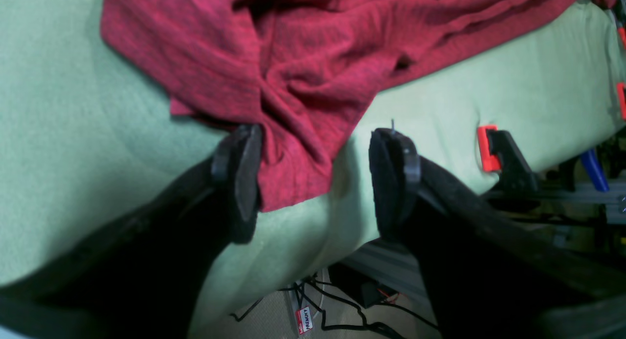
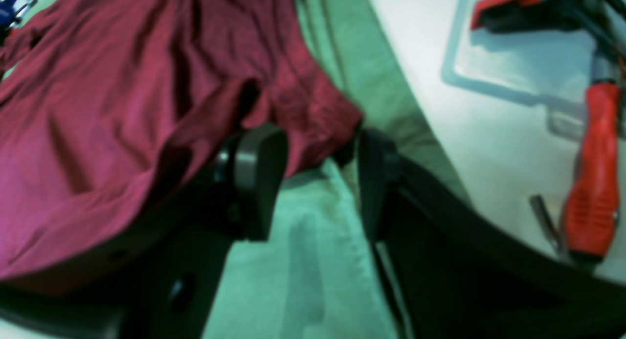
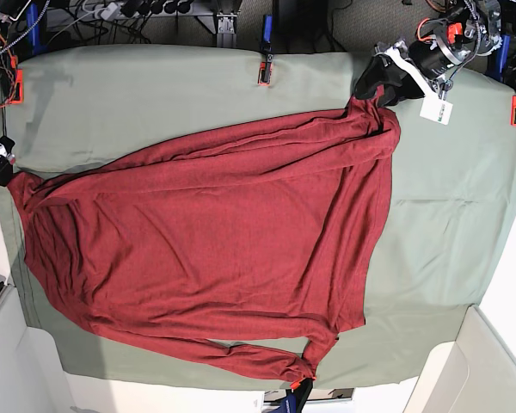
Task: Fold the T-shirt properly
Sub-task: 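Drag the held shirt edge along the table with both grippers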
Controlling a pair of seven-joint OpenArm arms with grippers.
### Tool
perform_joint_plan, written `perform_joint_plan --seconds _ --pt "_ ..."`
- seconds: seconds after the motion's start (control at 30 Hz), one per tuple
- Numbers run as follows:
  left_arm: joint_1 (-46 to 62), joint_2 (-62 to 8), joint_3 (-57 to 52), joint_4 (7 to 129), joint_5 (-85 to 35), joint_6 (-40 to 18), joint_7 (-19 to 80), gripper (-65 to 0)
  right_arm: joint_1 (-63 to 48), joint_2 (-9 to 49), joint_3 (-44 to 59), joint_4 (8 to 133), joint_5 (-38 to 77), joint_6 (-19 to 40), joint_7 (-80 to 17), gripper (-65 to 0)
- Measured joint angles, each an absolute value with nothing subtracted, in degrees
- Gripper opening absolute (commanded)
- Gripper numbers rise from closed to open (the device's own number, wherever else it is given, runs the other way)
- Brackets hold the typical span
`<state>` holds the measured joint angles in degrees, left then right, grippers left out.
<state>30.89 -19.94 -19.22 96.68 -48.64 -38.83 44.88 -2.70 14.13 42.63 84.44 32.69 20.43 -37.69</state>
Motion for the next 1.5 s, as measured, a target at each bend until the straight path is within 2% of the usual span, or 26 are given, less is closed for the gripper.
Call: perform_joint_plan --seconds 0.07,0.33,0.37,0.5,0.67,0.73,0.83,0.9,1.17,1.4,1.5 --pt "30.7 -19.7 -19.2 96.7 -48.0 -38.8 44.3 -32.0 -2.7 14.1 42.5 83.4 32.4 19.7 -37.3 -37.2" --pt "30.3 -19.7 -19.2 96.7 -44.1 -38.1 43.9 -63.5 2.0 14.1 42.3 78.9 31.4 19.5 -37.0 -37.2" --pt "30.3 -19.7 -19.3 96.7 -43.9 -38.1 43.8 -65.0 2.7 14.1 42.1 77.8 31.2 19.4 -37.1 -37.2" --pt "30.3 -19.5 -20.8 96.7 -43.9 -39.5 44.2 -65.0 4.6 14.1 40.5 74.2 29.5 19.2 -37.0 -37.2" --pt "30.5 -19.4 -25.1 97.1 -48.9 -39.5 50.0 -65.0 4.8 14.1 38.9 73.2 29.6 19.2 -37.0 -37.8" --pt "30.6 -19.4 -27.2 98.0 -50.5 -39.5 51.2 -65.0 4.8 14.1 38.9 73.2 29.6 19.2 -37.1 -43.7" --pt "30.6 -19.4 -29.8 99.8 -51.7 -39.5 51.5 -65.0 4.8 14.1 38.9 73.2 29.7 19.2 -37.1 -58.2" --pt "30.6 -19.8 -30.3 100.6 -52.1 -39.5 51.4 -65.0 4.8 14.1 38.9 73.2 29.7 19.3 -37.1 -65.0" --pt "31.2 -22.8 -31.1 105.1 -52.1 -39.5 53.0 -65.0 4.4 14.4 39.3 73.6 31.4 21.5 -39.7 -65.0" --pt "35.8 -25.2 -37.5 112.6 -53.7 -39.5 53.5 -65.0 0.7 14.5 43.2 79.1 34.5 22.3 -41.0 -65.0" --pt "35.2 -27.6 -38.1 113.9 -53.9 -39.5 50.9 -65.0 0.5 14.4 43.2 79.3 34.4 22.3 -41.5 -65.0"
